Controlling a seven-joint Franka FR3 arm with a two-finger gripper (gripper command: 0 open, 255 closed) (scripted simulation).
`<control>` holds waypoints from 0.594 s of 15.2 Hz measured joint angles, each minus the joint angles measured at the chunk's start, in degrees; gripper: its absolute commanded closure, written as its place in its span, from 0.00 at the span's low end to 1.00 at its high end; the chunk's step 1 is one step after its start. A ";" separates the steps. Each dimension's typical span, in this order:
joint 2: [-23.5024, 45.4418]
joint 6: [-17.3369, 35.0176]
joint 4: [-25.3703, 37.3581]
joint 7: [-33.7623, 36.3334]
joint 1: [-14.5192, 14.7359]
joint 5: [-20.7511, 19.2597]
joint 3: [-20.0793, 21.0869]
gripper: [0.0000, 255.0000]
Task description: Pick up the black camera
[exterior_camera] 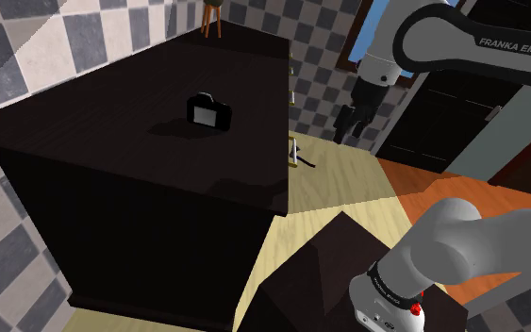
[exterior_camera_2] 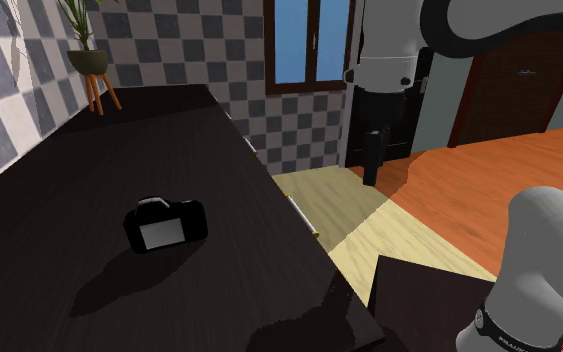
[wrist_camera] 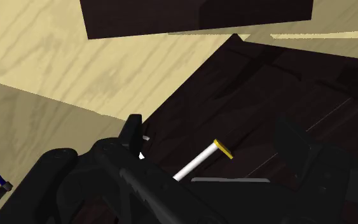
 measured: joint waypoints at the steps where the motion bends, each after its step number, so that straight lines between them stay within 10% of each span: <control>1: 0.00 0.00 0.00 0.00 0.00 0.00 0.00 0.00; 9: 14.28 7.23 8.83 -4.94 4.13 2.03 0.48 0.00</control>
